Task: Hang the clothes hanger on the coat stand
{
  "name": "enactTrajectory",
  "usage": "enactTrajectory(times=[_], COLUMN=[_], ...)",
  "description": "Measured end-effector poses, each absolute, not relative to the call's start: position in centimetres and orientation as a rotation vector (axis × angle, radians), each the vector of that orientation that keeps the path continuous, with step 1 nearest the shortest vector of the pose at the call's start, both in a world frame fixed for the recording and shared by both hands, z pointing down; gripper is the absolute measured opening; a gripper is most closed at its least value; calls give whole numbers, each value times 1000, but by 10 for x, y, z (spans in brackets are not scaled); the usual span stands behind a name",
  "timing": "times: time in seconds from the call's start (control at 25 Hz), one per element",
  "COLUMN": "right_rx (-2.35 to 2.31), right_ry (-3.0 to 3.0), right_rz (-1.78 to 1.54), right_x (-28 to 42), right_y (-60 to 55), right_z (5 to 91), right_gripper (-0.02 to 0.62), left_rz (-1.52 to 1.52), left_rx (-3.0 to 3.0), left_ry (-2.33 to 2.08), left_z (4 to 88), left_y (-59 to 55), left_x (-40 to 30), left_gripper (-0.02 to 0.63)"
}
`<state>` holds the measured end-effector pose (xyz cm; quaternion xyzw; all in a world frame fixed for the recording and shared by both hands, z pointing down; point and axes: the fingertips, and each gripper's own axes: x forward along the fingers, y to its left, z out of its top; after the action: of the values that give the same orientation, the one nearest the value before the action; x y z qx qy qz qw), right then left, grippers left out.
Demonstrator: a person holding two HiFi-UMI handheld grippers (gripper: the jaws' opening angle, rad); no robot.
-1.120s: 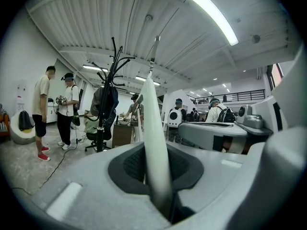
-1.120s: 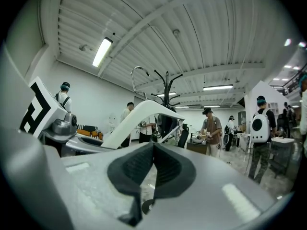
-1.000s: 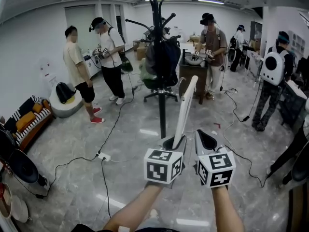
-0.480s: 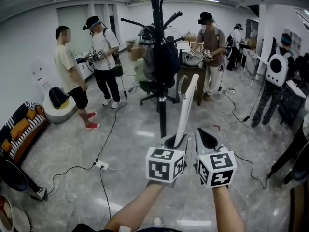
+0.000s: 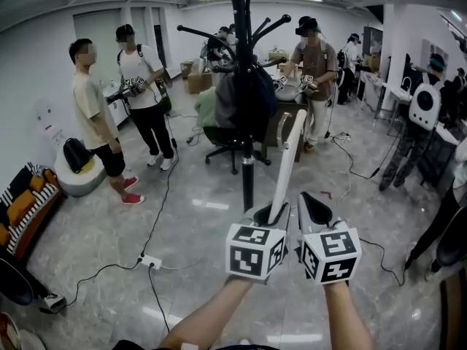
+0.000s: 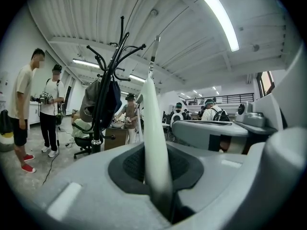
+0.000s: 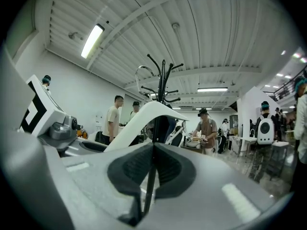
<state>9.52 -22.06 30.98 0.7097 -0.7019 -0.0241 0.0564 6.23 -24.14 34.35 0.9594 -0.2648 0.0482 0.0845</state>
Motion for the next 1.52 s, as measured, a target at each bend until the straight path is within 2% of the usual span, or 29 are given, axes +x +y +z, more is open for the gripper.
enactTrajectory(times=[0.72,1.52], right_rx=[2147,2001], right_ry=[-2157,-2343], right_rz=[-60,-81], right_x=[136,240], right_y=[-288,-374], right_z=[320,310], right_gripper=[0,0], left_rz=[139,145], left_rx=[2873,2798], left_ry=[-800,-997], left_z=[343,332], left_y=[-306,-392], left_x=[105,202], left_gripper=[61,61])
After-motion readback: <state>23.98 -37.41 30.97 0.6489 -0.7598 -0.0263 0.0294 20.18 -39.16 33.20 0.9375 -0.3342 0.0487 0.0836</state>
